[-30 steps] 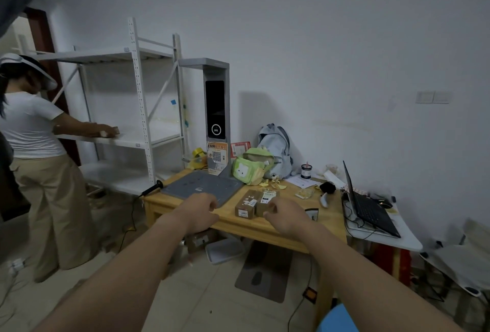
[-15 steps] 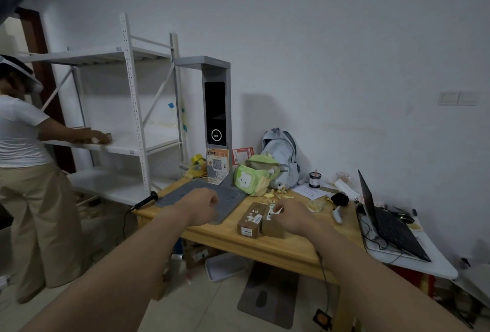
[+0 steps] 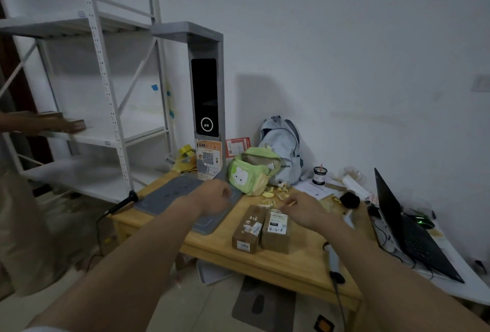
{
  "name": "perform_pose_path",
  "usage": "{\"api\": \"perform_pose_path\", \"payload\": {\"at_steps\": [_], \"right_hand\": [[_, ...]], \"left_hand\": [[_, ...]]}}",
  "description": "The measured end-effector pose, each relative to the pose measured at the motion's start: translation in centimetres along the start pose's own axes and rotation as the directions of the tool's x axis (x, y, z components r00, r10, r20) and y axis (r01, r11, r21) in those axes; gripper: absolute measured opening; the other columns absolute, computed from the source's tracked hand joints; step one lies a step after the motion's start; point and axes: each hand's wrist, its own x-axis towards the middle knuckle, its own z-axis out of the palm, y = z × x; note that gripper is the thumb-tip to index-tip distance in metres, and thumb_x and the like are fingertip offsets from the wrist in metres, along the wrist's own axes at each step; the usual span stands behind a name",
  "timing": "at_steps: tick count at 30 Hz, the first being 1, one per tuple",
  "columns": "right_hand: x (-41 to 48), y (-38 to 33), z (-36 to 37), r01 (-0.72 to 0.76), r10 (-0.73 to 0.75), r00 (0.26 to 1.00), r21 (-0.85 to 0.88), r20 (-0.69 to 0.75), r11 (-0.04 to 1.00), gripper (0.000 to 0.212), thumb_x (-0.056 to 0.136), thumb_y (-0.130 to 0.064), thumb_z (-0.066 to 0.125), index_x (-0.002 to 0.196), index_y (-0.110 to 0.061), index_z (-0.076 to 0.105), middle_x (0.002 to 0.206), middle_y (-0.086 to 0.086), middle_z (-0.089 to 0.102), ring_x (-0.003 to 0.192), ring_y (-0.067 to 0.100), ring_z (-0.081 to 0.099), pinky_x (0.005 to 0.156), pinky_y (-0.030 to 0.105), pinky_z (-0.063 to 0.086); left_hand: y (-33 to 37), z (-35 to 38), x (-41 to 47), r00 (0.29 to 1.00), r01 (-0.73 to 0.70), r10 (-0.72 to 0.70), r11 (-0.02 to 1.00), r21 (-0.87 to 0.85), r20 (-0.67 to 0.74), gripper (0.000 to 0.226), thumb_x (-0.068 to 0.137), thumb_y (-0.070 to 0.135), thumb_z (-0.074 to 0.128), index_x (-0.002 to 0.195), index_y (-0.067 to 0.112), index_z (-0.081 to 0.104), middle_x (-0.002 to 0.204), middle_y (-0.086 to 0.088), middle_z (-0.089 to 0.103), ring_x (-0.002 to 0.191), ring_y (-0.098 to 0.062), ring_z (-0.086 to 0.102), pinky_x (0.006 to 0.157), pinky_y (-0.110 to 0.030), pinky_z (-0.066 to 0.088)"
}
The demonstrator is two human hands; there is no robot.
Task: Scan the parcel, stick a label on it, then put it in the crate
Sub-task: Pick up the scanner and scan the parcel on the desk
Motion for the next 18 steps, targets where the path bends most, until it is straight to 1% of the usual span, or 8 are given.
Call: {"api": "perform_pose_path", "payload": {"at_steps": [3, 6, 8, 11, 13, 15, 16, 18], "right_hand": [[3.4, 1.4, -0.5, -0.052, 0.054, 0.996, 0.018, -0.07, 0.998, 0.056, 0.082, -0.054, 0.058, 0.104, -0.003, 0.067, 0.104, 0.013, 0.068, 0.089, 0.025, 0.063, 0.08, 0.038, 0.05], [7.2, 3.3, -0.4, -0.094, 0.099, 0.985, 0.049, -0.138, 0.994, 0.046, 0.08, -0.058, 0.059, 0.093, -0.014, 0.065, 0.1, 0.007, 0.068, 0.077, 0.015, 0.059, 0.072, 0.032, 0.048], [10.0, 4.5, -0.2, -0.125, 0.129, 0.982, 0.037, -0.14, 0.992, 0.046, 0.081, -0.052, 0.062, 0.095, -0.009, 0.067, 0.103, 0.01, 0.069, 0.084, 0.019, 0.063, 0.075, 0.034, 0.05], [15.1, 5.5, 0.2, -0.154, 0.16, 0.976, 0.055, -0.147, 0.987, 0.043, 0.085, -0.037, 0.064, 0.106, 0.001, 0.066, 0.111, 0.019, 0.067, 0.097, 0.03, 0.064, 0.084, 0.041, 0.052], [18.9, 5.1, 0.2, -0.147, 0.156, 0.977, 0.069, -0.148, 0.987, 0.037, 0.085, -0.027, 0.064, 0.103, 0.005, 0.066, 0.105, 0.024, 0.067, 0.092, 0.034, 0.065, 0.076, 0.039, 0.053], [23.2, 4.2, 0.1, -0.132, 0.135, 0.981, 0.034, -0.137, 0.991, 0.025, 0.085, -0.027, 0.063, 0.099, -0.007, 0.067, 0.086, 0.008, 0.066, 0.074, 0.02, 0.062, 0.061, 0.029, 0.046], [25.3, 3.8, 0.0, -0.117, 0.117, 0.984, 0.005, -0.137, 0.993, 0.023, 0.086, -0.028, 0.062, 0.103, -0.012, 0.065, 0.08, 0.0, 0.061, 0.07, 0.015, 0.058, 0.058, 0.026, 0.043], [29.4, 3.2, -0.1, -0.096, 0.087, 0.986, -0.057, -0.139, 0.994, 0.028, 0.087, -0.027, 0.06, 0.113, -0.015, 0.061, 0.078, 0.0, 0.059, 0.071, 0.017, 0.057, 0.06, 0.028, 0.044]], "left_hand": [[-0.7, 0.5, 4.7, 0.999, -0.035, 0.035, 0.999, 0.002, 0.015, 0.015, 0.087, 0.015, 0.055, 0.092, 0.004, 0.063, 0.095, -0.016, 0.063, 0.082, -0.023, 0.052, 0.073, -0.032, 0.044], [-1.9, 0.7, 9.9, 0.998, -0.056, 0.057, 0.998, -0.005, 0.025, 0.026, 0.086, 0.018, 0.059, 0.108, 0.007, 0.066, 0.111, -0.012, 0.066, 0.093, -0.023, 0.058, 0.076, -0.028, 0.045], [-2.9, 0.9, 13.6, 0.996, -0.078, 0.077, 0.997, 0.02, 0.046, 0.03, 0.086, 0.02, 0.06, 0.113, 0.008, 0.065, 0.117, -0.01, 0.065, 0.104, -0.025, 0.06, 0.078, -0.026, 0.044], [-4.2, 1.4, 20.4, 0.992, -0.114, 0.112, 0.993, 0.027, 0.065, 0.032, 0.086, 0.02, 0.061, 0.115, 0.007, 0.065, 0.119, -0.011, 0.065, 0.108, -0.025, 0.06, 0.083, -0.028, 0.047], [-4.4, 1.6, 24.8, 0.989, -0.128, 0.129, 0.992, -0.015, 0.073, 0.034, 0.086, 0.022, 0.063, 0.116, 0.008, 0.064, 0.119, -0.011, 0.065, 0.107, -0.024, 0.061, 0.084, -0.03, 0.048], [-4.4, 1.9, 29.7, 0.981, -0.169, 0.172, 0.985, -0.045, 0.087, 0.033, 0.086, 0.022, 0.064, 0.115, 0.007, 0.065, 0.118, -0.011, 0.066, 0.106, -0.024, 0.062, 0.085, -0.03, 0.049], [-4.4, 2.0, 31.9, 0.973, -0.202, 0.206, 0.978, -0.047, 0.103, 0.031, 0.086, 0.022, 0.063, 0.113, 0.008, 0.066, 0.118, -0.01, 0.067, 0.106, -0.023, 0.061, 0.085, -0.03, 0.049], [-4.1, 2.0, 35.8, 0.953, -0.27, 0.273, 0.962, -0.045, 0.128, 0.019, 0.086, 0.021, 0.059, 0.102, 0.014, 0.066, 0.112, -0.011, 0.066, 0.102, -0.024, 0.061, 0.086, -0.033, 0.051]]}}
